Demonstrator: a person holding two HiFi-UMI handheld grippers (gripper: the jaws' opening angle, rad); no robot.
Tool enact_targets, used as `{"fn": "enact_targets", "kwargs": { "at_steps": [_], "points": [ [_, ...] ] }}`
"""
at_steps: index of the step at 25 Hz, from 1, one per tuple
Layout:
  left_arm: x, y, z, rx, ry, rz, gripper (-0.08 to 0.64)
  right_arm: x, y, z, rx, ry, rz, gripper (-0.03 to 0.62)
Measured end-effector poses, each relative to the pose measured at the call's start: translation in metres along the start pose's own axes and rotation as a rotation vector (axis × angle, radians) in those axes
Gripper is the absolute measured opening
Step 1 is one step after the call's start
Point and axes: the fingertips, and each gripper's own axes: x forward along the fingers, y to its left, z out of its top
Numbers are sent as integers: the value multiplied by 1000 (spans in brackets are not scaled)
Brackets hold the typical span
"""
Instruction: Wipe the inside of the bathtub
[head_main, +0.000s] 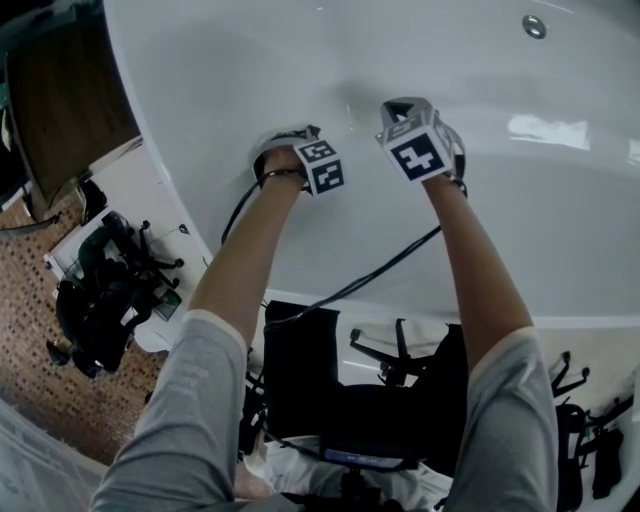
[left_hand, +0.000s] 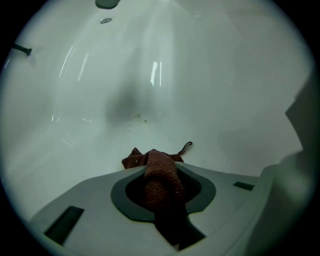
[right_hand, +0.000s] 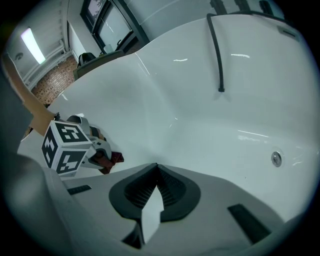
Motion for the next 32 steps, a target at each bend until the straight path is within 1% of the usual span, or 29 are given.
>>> {"fn": "enact_targets", "kwargs": {
  "at_steps": [2, 4, 7, 9, 11, 14, 16, 20, 22, 25, 27, 30, 32],
  "points": [
    [1, 3, 2, 4, -6, 10, 98, -3, -5, 7, -1, -16, -10, 5],
    [3, 15, 6, 3, -21, 49, 98, -2, -7, 10, 2, -23, -16, 5],
    [4, 43, 11, -2, -32, 112, 98, 6, -5, 0, 4, 5, 0, 5],
    [4, 63, 16, -7, -28, 128, 98, 13, -7, -7, -1, 17, 1, 5],
    [4, 78, 20, -14, -25, 129, 98, 15, -13, -6, -10, 8, -11, 5],
    [4, 77, 24, -4, -31, 118, 98, 23, -13, -19, 12, 44, 0, 5],
    [9, 60, 27, 19, -30, 82, 98, 25, -10, -25, 19, 61, 9, 5],
    [24, 14, 27, 48, 4, -27, 98, 15, -12, -6, -6, 14, -12, 5],
    [28, 4, 29, 58, 9, -43, 98, 14, -15, -5, -3, 7, -12, 6],
    [29, 13, 34, 56, -5, -3, 98, 18, -19, -10, 10, 17, -8, 6],
    [31, 27, 38, 45, -14, 37, 98, 22, -19, -10, 11, 17, -8, 5],
    [34, 53, 42, 46, -2, 81, 98, 30, -15, -16, 7, 33, 10, 6],
    [35, 71, 44, 49, 7, 103, 98, 32, -21, -18, 9, 34, -7, 5]
  ]
}}
